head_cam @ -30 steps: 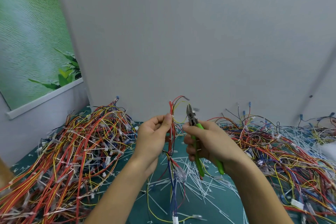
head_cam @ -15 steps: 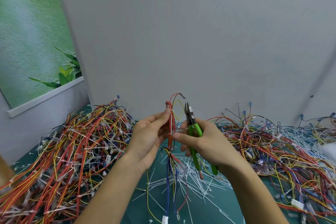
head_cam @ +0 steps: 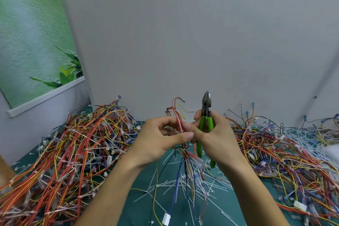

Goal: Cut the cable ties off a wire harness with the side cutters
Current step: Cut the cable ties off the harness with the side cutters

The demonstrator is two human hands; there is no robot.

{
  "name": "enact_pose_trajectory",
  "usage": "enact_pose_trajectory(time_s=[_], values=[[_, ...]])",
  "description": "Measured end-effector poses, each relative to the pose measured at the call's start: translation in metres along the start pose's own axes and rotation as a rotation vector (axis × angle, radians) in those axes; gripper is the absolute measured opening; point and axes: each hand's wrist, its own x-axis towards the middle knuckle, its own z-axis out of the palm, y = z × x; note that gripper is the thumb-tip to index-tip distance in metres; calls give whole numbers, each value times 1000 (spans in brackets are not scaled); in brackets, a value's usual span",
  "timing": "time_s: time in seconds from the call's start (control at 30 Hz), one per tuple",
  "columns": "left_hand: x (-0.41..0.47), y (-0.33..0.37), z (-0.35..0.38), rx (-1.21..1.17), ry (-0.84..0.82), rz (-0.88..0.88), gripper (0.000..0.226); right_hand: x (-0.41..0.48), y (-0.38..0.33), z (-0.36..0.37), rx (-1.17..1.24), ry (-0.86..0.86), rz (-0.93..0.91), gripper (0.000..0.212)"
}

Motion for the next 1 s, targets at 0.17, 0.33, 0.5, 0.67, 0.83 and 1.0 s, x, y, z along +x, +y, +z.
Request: enact_pose_trajectory(time_s=[0.17,0.33,0.5,0.67,0.83,1.0], values=[[2,-2,-7,162,-7,69,24,-1,-2,-1,-18,-7,-30,23],[2,-6,-1,271,13,100,20,-1,-1,0,-20,-7,-45,23],[4,-10,3,216,-7,113,19,1,1,-2,-57,18,-55,22],[5,-15,12,65,35,102,15,4,2,-9,-104,7,-51,20],[8,-19,14,-60,33,49,5,5,4,-10,-135,-4,-53,20],[9,-21,15,-93,-1,6,4,5,5,-8,-138,5,-78,25]])
